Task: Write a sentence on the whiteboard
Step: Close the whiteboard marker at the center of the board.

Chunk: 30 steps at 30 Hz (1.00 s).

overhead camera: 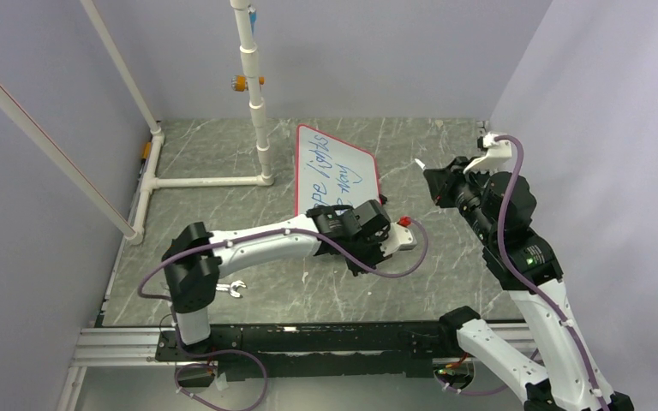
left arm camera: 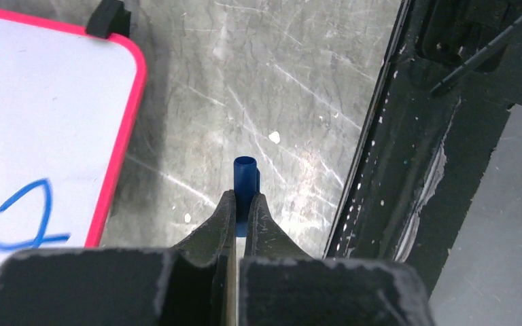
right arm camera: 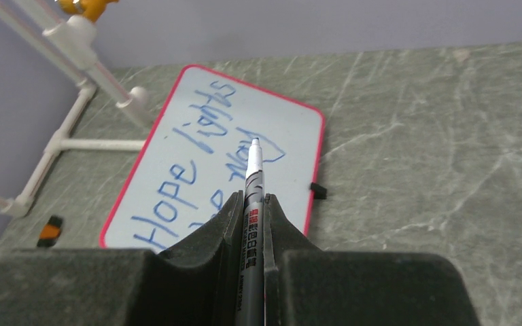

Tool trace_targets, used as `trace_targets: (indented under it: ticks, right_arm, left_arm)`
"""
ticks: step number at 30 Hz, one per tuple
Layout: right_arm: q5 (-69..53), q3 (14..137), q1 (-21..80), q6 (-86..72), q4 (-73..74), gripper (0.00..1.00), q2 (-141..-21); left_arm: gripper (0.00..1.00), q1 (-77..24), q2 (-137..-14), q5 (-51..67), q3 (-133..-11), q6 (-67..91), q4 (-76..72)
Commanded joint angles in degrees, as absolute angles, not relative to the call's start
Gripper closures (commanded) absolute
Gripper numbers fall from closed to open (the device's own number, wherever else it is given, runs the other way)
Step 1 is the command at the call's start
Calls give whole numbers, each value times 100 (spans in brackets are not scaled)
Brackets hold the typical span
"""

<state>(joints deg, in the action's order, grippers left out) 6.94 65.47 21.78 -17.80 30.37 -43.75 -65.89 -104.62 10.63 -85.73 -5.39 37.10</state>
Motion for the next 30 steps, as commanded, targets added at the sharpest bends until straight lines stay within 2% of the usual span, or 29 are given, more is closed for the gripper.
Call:
trace_targets:
  ticks: [1, 11, 16, 23, 30]
  right_arm:
    - [-311, 6475, 2160, -1832, 2850, 100, -4417]
    - [-1644, 6529, 2162, -1852, 2583, 100, -4601]
    - [-2171, 6479, 2162, -1906, 2462, 100, -4674]
    - [-3312, 6418, 2159, -1943, 2384, 100, -4883]
    - [-4499, 6112, 2177, -2251, 1805, 100, -5114]
  left_arm:
    - [100, -6611, -9709, 766, -8615, -768, 4080]
    - [100, -6347, -8423, 19, -8127, -1217, 4744]
    - [100, -6053, -7392, 18, -7555, -1572, 4429]
    - [100, -5447, -6131, 565, -6796, -1984, 3633]
    - [100, -5295, -5603, 859, -6564, -2623, 3511]
